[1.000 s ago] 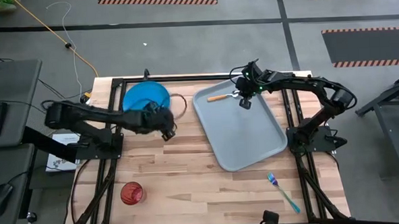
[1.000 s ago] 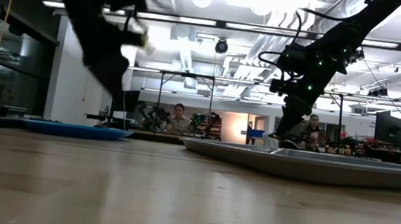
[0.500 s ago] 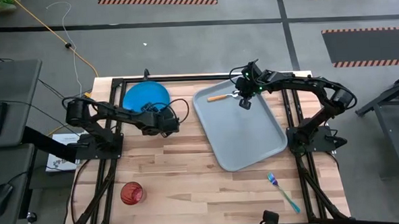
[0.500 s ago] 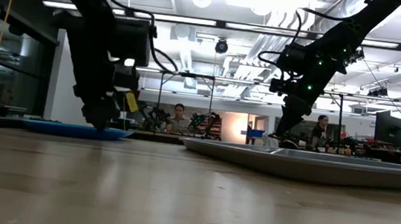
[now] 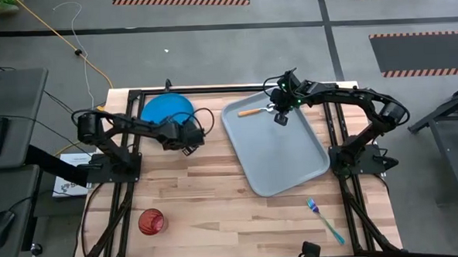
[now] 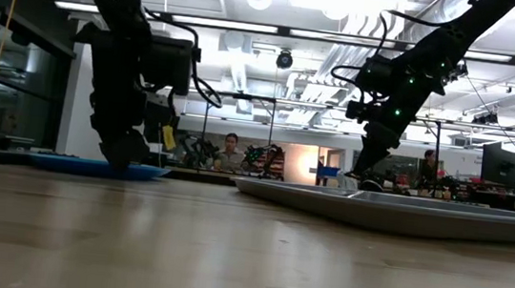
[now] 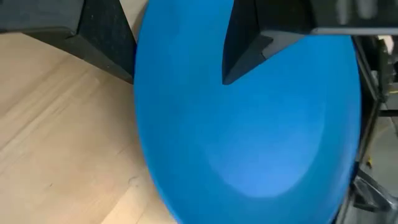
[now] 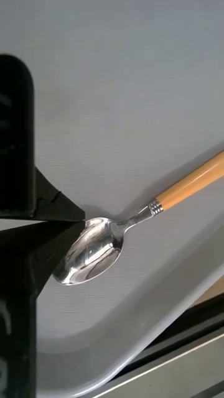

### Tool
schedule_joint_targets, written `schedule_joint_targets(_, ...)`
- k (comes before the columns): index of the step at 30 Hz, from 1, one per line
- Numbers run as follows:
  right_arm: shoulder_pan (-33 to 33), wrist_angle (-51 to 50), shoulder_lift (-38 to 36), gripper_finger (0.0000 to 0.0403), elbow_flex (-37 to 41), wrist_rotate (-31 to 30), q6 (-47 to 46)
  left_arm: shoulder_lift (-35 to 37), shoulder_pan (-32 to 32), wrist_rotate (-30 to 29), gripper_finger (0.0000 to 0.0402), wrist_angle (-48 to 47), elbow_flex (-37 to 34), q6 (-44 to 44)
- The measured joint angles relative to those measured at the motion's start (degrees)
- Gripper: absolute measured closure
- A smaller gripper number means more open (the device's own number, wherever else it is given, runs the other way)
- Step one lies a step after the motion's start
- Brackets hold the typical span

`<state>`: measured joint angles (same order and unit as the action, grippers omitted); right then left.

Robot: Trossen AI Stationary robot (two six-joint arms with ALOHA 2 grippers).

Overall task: Pick and place plate/cup/fork/spoon on tray
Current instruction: Put the blue plate on the gray serving tray

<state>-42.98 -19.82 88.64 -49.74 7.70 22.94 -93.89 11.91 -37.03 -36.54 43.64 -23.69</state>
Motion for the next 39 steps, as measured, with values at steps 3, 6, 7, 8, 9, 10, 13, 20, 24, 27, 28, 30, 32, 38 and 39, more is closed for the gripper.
schedule_joint_targets(3,0.0,0.0,0.0,0.0403,0.0,0.0,0.0,0.0,1.1,1.0,0.0198,-0.2,0.0,0.3)
schedule_joint_targets(6,0.0,0.0,0.0,0.0403,0.0,0.0,0.0,0.0,2.2,1.1,0.0215,-0.8,0.0,0.9)
schedule_joint_targets(7,0.0,0.0,0.0,0.0403,0.0,0.0,0.0,0.0,2.4,1.0,0.0223,-1.2,0.0,0.9)
schedule_joint_targets(8,0.0,0.0,0.0,0.0403,0.0,0.0,0.0,0.0,2.7,1.0,0.0231,-1.3,0.0,0.9)
schedule_joint_targets(9,0.0,0.0,0.0,0.0403,0.0,0.0,0.0,0.0,2.9,1.4,0.0241,-1.4,0.0,1.0)
schedule_joint_targets(10,0.0,0.0,0.0,0.0403,0.0,0.0,0.0,0.0,3.1,1.9,0.0251,-1.3,0.0,1.5)
schedule_joint_targets(13,0.0,0.0,0.0,0.0403,0.0,0.0,0.0,0.0,3.5,2.1,0.0288,-1.3,0.0,2.4)
schedule_joint_targets(20,0.0,0.0,0.0,0.0403,0.0,0.0,0.0,0.1,2.4,0.6,0.0391,-0.9,0.0,6.1)
schedule_joint_targets(24,0.0,0.2,0.0,0.0403,0.0,0.3,0.0,0.3,-1.5,-2.1,0.0389,-1.7,3.1,9.5)
schedule_joint_targets(27,0.0,1.8,0.0,0.0403,0.0,2.1,-0.1,2.0,-5.6,-5.7,0.0398,-1.7,6.4,15.0)
schedule_joint_targets(28,0.0,2.5,0.0,0.0403,0.0,2.7,-0.1,2.8,-6.9,-7.0,0.0399,-1.5,7.5,16.6)
schedule_joint_targets(30,0.0,3.9,0.0,0.0403,0.0,3.1,0.0,4.4,-9.6,-10.5,0.0399,-1.5,9.4,19.6)
schedule_joint_targets(32,0.0,5.0,0.0,0.0403,0.0,2.9,0.0,6.7,-12.1,-15.3,0.04,-1.7,10.7,21.9)
schedule_joint_targets(38,-0.2,6.7,-3.8,0.0403,0.0,0.0,0.2,13.3,-17.9,-26.4,0.04,0.7,11.2,29.5)
schedule_joint_targets(39,-0.4,7.3,-5.1,0.0403,0.0,-1.4,0.0,14.0,-18.5,-26.6,0.04,1.9,11.2,32.0)
